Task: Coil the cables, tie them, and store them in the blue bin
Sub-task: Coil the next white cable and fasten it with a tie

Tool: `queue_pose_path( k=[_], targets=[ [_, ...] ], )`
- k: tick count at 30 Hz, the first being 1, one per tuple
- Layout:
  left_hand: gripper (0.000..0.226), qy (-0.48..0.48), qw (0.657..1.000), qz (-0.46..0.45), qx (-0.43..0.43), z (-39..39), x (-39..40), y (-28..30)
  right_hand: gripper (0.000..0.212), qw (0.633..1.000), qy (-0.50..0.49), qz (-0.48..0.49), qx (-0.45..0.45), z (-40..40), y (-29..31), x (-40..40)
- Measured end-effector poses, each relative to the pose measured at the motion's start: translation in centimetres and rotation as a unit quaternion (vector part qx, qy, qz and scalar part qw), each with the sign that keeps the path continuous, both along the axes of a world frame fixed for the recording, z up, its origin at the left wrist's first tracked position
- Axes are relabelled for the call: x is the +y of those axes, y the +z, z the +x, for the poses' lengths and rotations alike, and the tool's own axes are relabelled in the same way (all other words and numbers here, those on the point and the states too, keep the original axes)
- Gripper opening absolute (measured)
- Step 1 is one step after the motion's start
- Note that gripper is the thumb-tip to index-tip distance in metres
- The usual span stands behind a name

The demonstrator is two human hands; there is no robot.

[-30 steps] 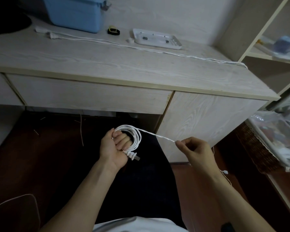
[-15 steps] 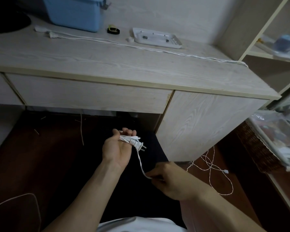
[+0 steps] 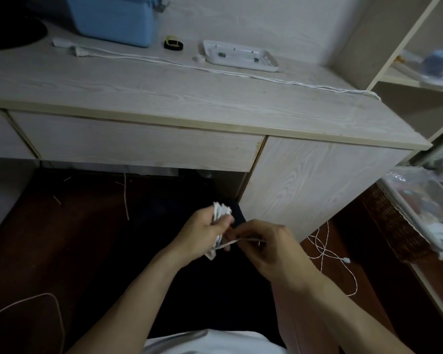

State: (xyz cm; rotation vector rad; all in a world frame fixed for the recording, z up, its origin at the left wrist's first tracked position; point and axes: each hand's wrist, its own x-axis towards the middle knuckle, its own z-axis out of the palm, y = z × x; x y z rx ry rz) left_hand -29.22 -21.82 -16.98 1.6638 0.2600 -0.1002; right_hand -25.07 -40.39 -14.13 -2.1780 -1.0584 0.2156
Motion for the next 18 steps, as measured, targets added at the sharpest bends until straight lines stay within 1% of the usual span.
queue_pose_path(
  k=[1,2,4,5,6,7,8,10,12,13,15,16,18],
  targets=[
    [0.024,-0.055,0.998,0.007,0.007,-0.2,-0.2,0.1,0.012,1.0,-0.016,0.019,-0.007,0.0,0.1,-0.1],
    [0.028,-0.097,0.995,-0.001,0.011,-0.3,-0.4,0.2,0.01,0.999,-0.035,0.036,-0.019,0.1,0.2,-0.1],
    [0.048,-0.135,0.989,-0.053,0.006,-0.5,-0.8,0.3,0.023,0.994,-0.081,0.056,-0.045,0.2,0.4,-0.3],
    [0.061,-0.145,0.985,-0.089,0.007,-0.5,-0.8,0.5,0.03,0.992,-0.101,0.057,-0.05,0.4,0.5,-0.4],
    [0.068,-0.153,0.981,-0.118,0.012,-0.5,-0.7,0.7,0.036,0.99,-0.116,0.057,-0.047,0.6,0.5,-0.5],
    [0.067,-0.161,0.977,-0.137,0.014,-0.5,-0.6,0.9,0.04,0.99,-0.126,0.062,-0.034,0.8,0.5,-0.6],
    [0.061,-0.165,0.975,-0.147,0.009,-0.5,-0.6,1.1,0.042,0.989,-0.128,0.071,-0.017,0.9,0.3,-0.7],
    [0.046,-0.157,0.974,-0.162,-0.008,-0.7,-0.8,1.2,0.04,0.99,-0.108,0.088,0.026,0.8,0.0,-0.6],
    [0.046,-0.133,0.97,-0.202,-0.006,-0.9,-0.9,1.0,0.035,0.99,-0.07,0.096,0.078,0.8,0.0,-0.3],
    [0.047,-0.115,0.966,-0.234,0.0,-0.9,-0.9,1.0,0.034,0.991,-0.052,0.09,0.087,0.8,-0.1,-0.3],
    [0.05,-0.069,0.957,-0.282,0.0,-0.8,-0.8,1.2,0.038,0.995,-0.024,0.068,0.075,0.9,-0.2,-0.4],
    [0.049,-0.045,0.955,-0.294,-0.002,-0.7,-0.7,1.4,0.041,0.995,-0.014,0.061,0.083,0.9,-0.2,-0.4],
    [0.048,-0.016,0.951,-0.309,-0.005,-0.6,-0.8,1.7,0.042,0.988,-0.008,0.068,0.139,0.6,-0.2,-0.3]
  ],
)
